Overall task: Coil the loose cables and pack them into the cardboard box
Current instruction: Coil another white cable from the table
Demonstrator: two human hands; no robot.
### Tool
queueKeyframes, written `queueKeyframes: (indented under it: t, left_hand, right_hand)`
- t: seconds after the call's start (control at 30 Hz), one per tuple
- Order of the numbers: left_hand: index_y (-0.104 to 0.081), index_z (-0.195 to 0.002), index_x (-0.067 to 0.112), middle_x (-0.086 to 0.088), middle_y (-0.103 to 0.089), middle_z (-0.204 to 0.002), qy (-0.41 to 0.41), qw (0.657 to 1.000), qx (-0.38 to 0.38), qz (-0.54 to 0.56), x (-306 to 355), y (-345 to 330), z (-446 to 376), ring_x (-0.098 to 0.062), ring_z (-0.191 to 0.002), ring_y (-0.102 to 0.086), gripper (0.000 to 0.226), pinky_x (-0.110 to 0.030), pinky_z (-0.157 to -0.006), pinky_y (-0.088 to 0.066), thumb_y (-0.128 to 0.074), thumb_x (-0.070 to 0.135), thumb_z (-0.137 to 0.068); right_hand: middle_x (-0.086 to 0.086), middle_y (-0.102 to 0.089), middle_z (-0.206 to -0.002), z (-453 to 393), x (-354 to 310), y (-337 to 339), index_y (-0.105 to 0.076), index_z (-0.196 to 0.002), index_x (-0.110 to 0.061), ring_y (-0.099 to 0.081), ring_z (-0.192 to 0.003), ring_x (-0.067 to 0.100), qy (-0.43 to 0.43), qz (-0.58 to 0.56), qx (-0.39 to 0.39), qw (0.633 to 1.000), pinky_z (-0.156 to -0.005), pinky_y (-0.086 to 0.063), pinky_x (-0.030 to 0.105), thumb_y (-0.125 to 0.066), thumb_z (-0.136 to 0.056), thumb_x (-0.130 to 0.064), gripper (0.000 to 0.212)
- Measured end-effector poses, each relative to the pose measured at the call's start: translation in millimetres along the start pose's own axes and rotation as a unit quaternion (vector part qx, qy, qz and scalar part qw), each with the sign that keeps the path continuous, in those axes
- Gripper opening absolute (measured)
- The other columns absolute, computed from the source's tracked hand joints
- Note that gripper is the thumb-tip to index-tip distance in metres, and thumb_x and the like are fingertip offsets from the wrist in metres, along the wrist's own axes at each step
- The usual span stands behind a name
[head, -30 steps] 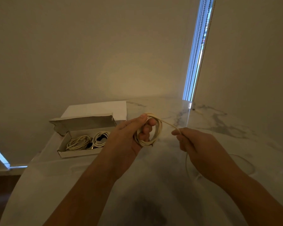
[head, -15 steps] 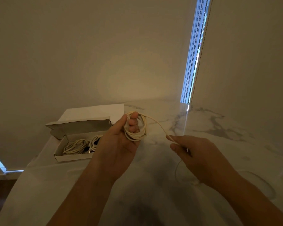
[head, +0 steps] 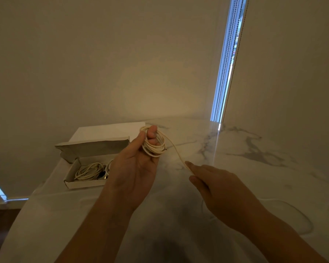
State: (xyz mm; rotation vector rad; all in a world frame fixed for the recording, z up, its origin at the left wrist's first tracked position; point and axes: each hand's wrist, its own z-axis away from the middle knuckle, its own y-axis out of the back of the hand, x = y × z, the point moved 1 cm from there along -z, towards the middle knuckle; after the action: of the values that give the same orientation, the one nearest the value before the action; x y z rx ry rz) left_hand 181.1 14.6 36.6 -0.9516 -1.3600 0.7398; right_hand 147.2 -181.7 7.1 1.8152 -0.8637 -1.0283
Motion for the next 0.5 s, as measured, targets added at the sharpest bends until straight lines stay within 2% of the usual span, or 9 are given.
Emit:
queueKeyframes:
  t: [0.1, 0.17, 0.3, 0.4, 0.5]
  left_hand:
    - [-0.040, -0.142, -0.005, -0.012, -0.060, -0.111, -0.029, 1.000, -0.002, -0.002, 0.3, 3.2, -2.8, -0.010, -0.095, -0.057, 0.051, -0.018, -0.081, -0.052, -0.054, 0.008, -0.094]
    - [-0.041, -0.141, -0.007, -0.012, -0.059, -0.114, -0.049, 0.998, 0.000, -0.024, -0.2, 5.1, -4.0, -0.010, -0.093, -0.058, 0.054, -0.018, -0.080, -0.052, -0.056, 0.008, -0.092]
    - [-0.049, -0.135, -0.009, -0.010, -0.061, -0.108, -0.070, 0.995, 0.008, -0.066, -2.5, 7.5, -4.4, -0.012, -0.091, -0.060, 0.049, -0.018, -0.078, -0.053, -0.057, 0.009, -0.090]
    - [-0.058, -0.123, -0.005, -0.010, -0.063, -0.101, -0.083, 0.991, 0.012, -0.108, -4.3, 7.4, -4.1, -0.013, -0.091, -0.061, 0.035, -0.020, -0.084, -0.054, -0.057, 0.008, -0.090]
    - [-0.064, -0.114, -0.003, -0.010, -0.067, -0.100, -0.093, 0.985, 0.024, -0.146, -9.0, 3.0, -1.9, -0.013, -0.090, -0.062, 0.029, -0.025, -0.092, -0.051, -0.058, 0.007, -0.087]
  right_hand:
    - [-0.014, -0.061, -0.122, 1.5, -7.6, 1.6, -0.039, -0.145, -0.036, -0.062, -0.100, 0.011, 0.018, 0.008, 0.009, 1.000, -0.086, -0.050, 0.027, -0.032, -0.102, -0.044, 0.045]
    - [-0.016, -0.061, -0.126, 2.0, -14.0, 2.8, -0.043, -0.142, -0.036, -0.063, -0.098, 0.011, 0.025, 0.005, 0.009, 1.000, -0.086, -0.051, 0.029, -0.034, -0.101, -0.044, 0.042]
    - [-0.016, -0.060, -0.127, 4.1, -22.1, 3.9, -0.039, -0.142, -0.037, -0.064, -0.092, 0.009, 0.028, 0.002, -0.004, 1.000, -0.084, -0.051, 0.027, -0.034, -0.101, -0.046, 0.042]
    - [-0.015, -0.061, -0.127, 6.1, -27.1, 7.1, -0.040, -0.140, -0.038, -0.065, -0.095, 0.012, 0.043, 0.011, -0.013, 0.999, -0.084, -0.052, 0.028, -0.033, -0.100, -0.048, 0.042]
    - [-0.019, -0.060, -0.125, 7.4, -30.2, 7.2, -0.036, -0.142, -0.042, -0.062, -0.097, 0.010, 0.068, 0.023, -0.026, 0.997, -0.084, -0.050, 0.023, -0.030, -0.101, -0.050, 0.042]
